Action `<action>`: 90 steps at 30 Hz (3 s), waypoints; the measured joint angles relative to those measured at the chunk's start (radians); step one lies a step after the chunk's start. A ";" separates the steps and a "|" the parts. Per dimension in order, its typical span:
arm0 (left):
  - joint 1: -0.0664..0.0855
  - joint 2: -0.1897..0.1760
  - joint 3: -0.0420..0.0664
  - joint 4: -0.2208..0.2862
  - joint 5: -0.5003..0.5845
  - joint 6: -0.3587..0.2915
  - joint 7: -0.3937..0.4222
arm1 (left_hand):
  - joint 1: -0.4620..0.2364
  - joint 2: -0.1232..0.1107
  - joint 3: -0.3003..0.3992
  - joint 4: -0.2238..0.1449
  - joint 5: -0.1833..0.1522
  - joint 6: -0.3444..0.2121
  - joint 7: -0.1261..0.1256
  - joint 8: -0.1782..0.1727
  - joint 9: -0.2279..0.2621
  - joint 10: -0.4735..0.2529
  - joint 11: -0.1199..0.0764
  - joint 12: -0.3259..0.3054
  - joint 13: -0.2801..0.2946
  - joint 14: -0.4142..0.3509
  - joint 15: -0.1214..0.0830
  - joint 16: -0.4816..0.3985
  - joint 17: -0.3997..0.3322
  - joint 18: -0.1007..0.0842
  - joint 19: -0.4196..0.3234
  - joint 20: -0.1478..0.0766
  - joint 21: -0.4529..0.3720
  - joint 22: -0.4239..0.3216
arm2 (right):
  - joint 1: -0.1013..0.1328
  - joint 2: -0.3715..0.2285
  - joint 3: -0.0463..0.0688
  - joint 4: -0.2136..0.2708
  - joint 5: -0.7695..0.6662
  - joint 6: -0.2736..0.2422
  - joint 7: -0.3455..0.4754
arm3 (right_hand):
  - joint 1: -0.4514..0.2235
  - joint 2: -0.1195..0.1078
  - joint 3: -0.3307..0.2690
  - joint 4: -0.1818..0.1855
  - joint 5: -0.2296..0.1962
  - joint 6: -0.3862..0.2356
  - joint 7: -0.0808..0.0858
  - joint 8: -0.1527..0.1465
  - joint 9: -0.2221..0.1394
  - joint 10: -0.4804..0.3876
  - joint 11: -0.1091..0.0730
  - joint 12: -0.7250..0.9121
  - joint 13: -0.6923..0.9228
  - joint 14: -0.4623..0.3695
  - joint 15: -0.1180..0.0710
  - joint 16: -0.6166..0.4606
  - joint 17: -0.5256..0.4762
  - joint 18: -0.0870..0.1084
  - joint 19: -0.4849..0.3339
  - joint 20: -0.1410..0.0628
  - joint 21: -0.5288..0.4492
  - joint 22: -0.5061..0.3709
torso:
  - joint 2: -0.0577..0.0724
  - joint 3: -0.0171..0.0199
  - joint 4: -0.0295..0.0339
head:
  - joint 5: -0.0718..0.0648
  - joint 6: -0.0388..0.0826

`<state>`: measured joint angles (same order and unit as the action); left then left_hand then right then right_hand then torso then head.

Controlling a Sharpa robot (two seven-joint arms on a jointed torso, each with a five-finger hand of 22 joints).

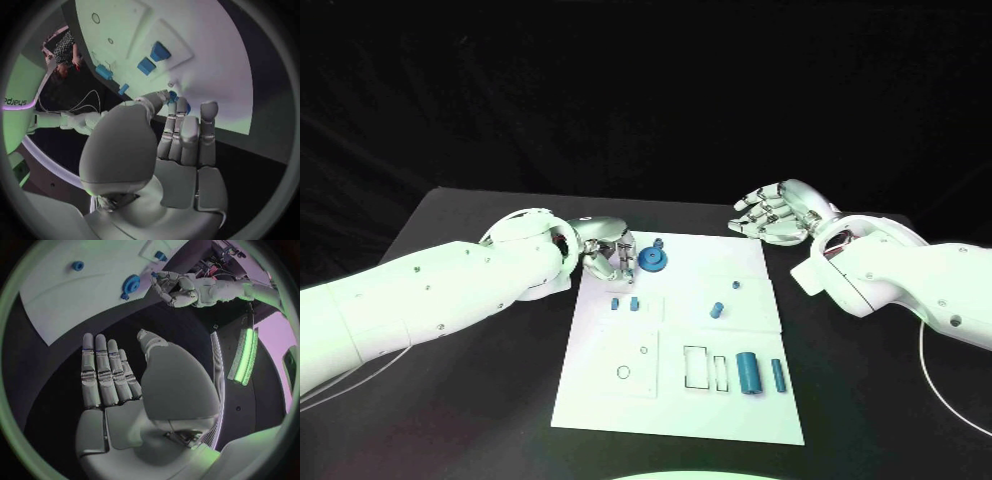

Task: Assemble the parts on the task board

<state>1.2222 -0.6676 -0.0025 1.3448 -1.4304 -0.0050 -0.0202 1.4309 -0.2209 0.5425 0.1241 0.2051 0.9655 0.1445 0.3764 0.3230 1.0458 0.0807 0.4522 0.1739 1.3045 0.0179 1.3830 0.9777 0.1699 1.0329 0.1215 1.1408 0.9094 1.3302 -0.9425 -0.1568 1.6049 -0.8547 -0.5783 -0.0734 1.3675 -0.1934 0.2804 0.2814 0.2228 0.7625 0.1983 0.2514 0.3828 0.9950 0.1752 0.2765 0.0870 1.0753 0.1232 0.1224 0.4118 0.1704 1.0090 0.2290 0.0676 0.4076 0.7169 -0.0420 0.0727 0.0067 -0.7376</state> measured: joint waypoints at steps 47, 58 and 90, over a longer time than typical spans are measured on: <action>-0.011 -0.001 -0.004 0.002 0.016 0.030 -0.009 | 0.000 0.000 0.003 -0.003 0.000 0.011 -0.003 -0.004 0.001 0.018 -0.004 -0.011 -0.004 0.000 0.000 0.000 -0.005 0.000 0.007 0.000 0.005 0.007 | 0.000 -0.003 0.000 0.004 0.000 0.000 -0.001 | 0.000 0.000 0.000 0.000 0.000 0.000 0.000 0.007 -0.001 0.000 0.000 0.000 -0.003 0.000 0.000 0.000 -0.002 0.000 0.000 0.000 0.000 -0.005 | 0.001 0.0003 0.0002 | -0.002 -0.004; -0.010 0.008 -0.013 -0.004 0.002 0.028 -0.003 | 0.000 0.000 0.006 -0.006 0.000 0.018 -0.011 -0.007 0.002 0.029 -0.007 -0.018 -0.004 0.002 -0.002 0.000 -0.008 0.000 0.007 0.000 0.005 0.008 | 0.000 -0.004 0.000 0.004 0.000 0.000 -0.001 | 0.000 0.000 0.000 0.000 0.000 0.000 0.000 0.007 -0.001 0.000 0.000 0.000 -0.003 0.000 0.000 0.000 -0.002 0.000 0.000 0.000 0.000 -0.005 | 0.001 -0.0001 -0.0009 | -0.001 -0.007; -0.013 0.005 -0.017 -0.005 -0.012 0.016 0.012 | -0.013 -0.013 0.008 -0.014 -0.001 -0.026 0.007 -0.071 -0.009 0.048 0.002 -0.076 -0.017 0.006 -0.001 -0.001 -0.018 0.000 0.011 0.004 0.004 0.013 | 0.000 -0.002 0.000 -0.001 -0.001 0.000 -0.002 | 0.004 0.004 0.000 0.000 0.000 0.000 0.000 0.007 -0.004 0.000 0.000 0.004 -0.009 0.000 0.000 -0.004 -0.005 0.000 0.000 0.000 0.000 -0.015 | 0.000 -0.0001 0.0002 | -0.002 -0.006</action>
<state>1.2093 -0.6630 -0.0197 1.3399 -1.4419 0.0115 -0.0086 1.4177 -0.2341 0.5508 0.1100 0.2045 0.9392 0.1516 0.3050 0.3144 1.0942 0.0823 0.3764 0.1565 1.3109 0.0172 1.3823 0.9593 0.1697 1.0436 0.1251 1.1452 0.9226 1.3301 -0.9445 -0.1568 1.6035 -0.8557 -0.5784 -0.0753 1.3715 -0.1894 0.2804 0.2814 0.2228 0.7625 0.1983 0.2582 0.3788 0.9950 0.1752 0.2806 0.0778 1.0753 0.1232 0.1185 0.4065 0.1704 1.0090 0.2290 0.0676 0.3926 0.7170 -0.0421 0.0729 0.0052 -0.7434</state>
